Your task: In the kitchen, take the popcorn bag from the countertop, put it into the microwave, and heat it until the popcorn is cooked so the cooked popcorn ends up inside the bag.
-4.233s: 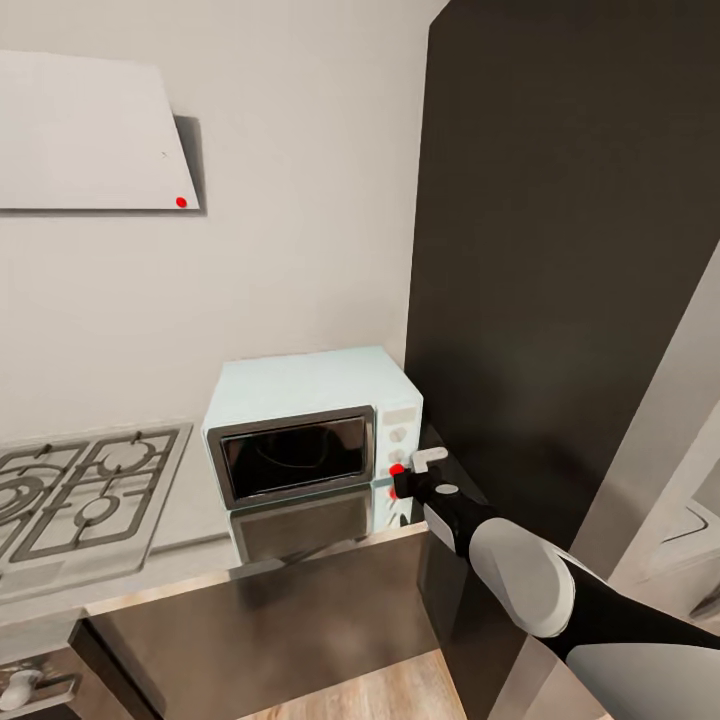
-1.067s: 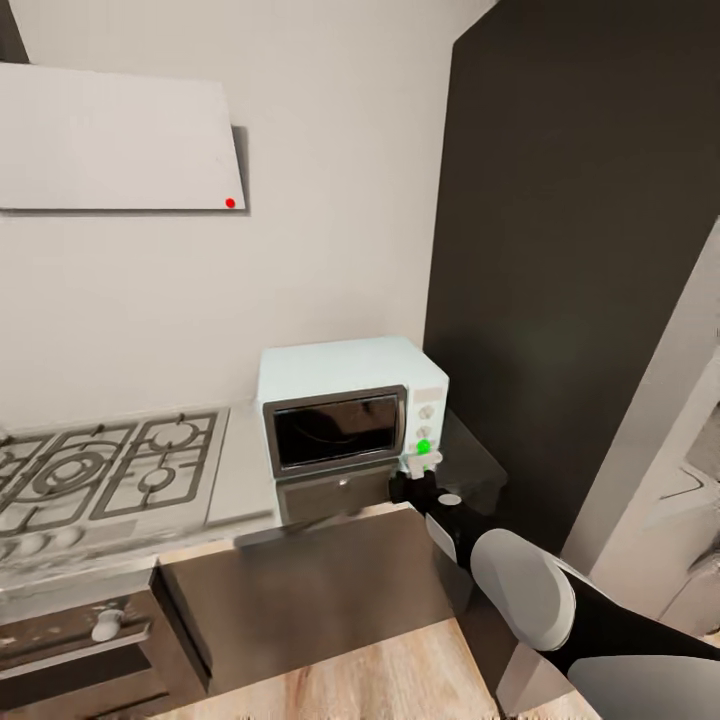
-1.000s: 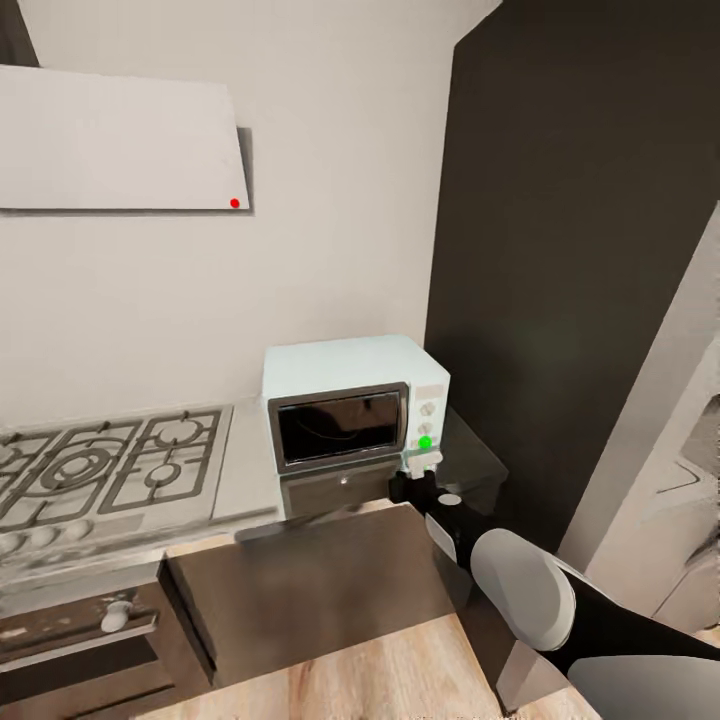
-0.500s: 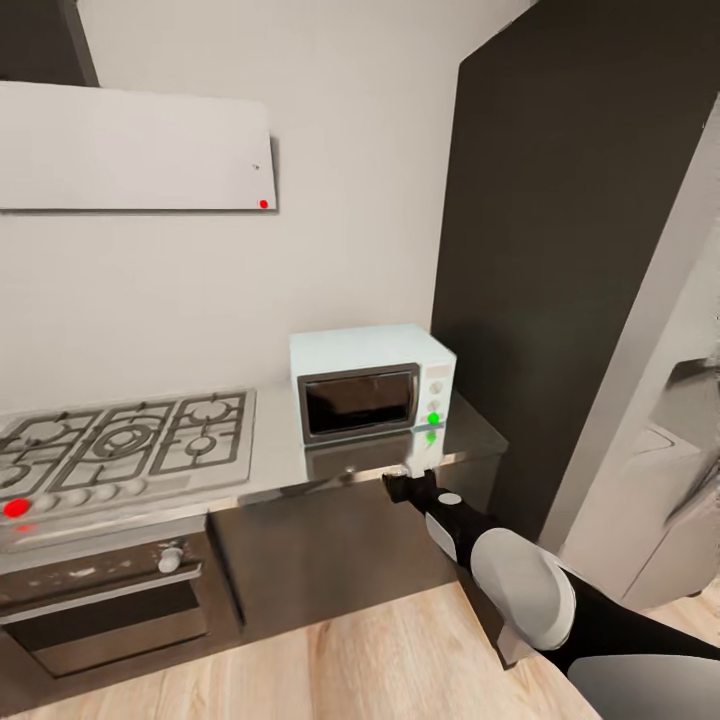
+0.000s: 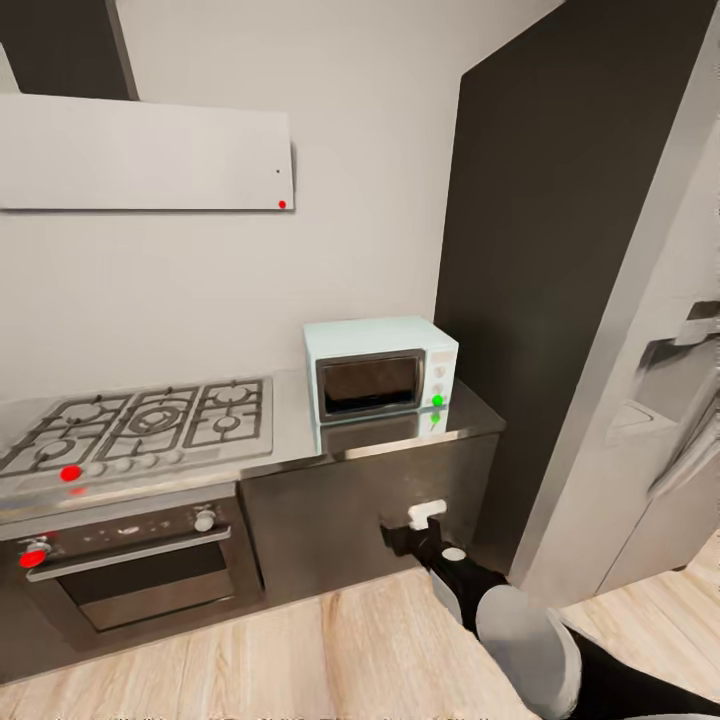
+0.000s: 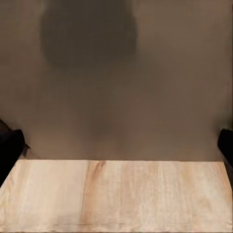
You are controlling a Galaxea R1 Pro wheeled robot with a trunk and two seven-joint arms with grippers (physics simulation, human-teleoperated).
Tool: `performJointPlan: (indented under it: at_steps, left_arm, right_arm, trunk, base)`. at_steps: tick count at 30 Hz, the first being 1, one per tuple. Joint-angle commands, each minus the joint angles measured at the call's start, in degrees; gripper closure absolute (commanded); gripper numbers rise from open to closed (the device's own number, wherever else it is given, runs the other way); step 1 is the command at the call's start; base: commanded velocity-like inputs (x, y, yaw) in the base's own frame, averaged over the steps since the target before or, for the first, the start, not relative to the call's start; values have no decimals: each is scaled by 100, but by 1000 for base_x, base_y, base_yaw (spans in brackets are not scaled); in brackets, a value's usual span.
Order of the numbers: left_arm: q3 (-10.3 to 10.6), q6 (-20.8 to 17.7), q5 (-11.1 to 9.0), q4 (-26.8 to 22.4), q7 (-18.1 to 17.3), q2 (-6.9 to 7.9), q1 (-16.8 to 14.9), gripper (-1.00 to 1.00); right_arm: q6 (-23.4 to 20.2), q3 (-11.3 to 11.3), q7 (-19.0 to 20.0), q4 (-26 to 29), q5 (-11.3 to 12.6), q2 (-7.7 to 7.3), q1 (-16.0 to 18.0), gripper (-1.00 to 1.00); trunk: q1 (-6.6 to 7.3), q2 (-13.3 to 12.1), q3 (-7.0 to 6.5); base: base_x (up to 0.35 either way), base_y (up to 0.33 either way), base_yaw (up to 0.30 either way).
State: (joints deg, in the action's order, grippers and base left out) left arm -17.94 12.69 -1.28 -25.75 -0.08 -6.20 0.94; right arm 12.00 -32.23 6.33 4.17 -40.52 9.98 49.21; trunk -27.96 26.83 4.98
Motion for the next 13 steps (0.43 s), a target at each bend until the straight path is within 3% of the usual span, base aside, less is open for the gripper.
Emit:
performJointPlan:
  at_steps: [1, 4, 6, 7, 8, 13]
  left_arm:
    - [-18, 5, -13, -9, -1, -4, 0, -100]
    - [-27, 5, -21, -9, -1, 2, 0, -100]
    - [-43, 5, -22, 10, 9, 14, 2, -100]
    - [-53, 0, -22, 70, 45, 20, 4, -100]
    - [10, -12, 5, 1037, 58, 277, 20, -100]
    - [10, -12, 5, 1037, 57, 277, 20, -100]
  right_arm:
    - [140, -34, -67, 106, -42, 2, -327, -100]
    - [311, 107, -344, 388, -83, -37, -1317, -100]
    - [381, 287, -414, 727, -85, -270, -2041, -100]
    - [390, 320, -446, 798, -49, -541, -2427, -100]
    - [355, 165, -492, 365, -35, -1314, -4473, -100]
    - [351, 165, -492, 365, -35, -1314, -4473, -100]
  trunk:
    - [-2, 11, 9]
    - [-2, 11, 9]
    - [-2, 11, 9]
    - [-2, 11, 9]
    - [-2, 11, 9]
    - [-2, 11, 9]
  base:
    - [-49, 12, 0]
    - [-16, 4, 0]
    - [-3, 1, 0]
    - [0, 0, 0]
    - [0, 0, 0]
    - [0, 0, 0]
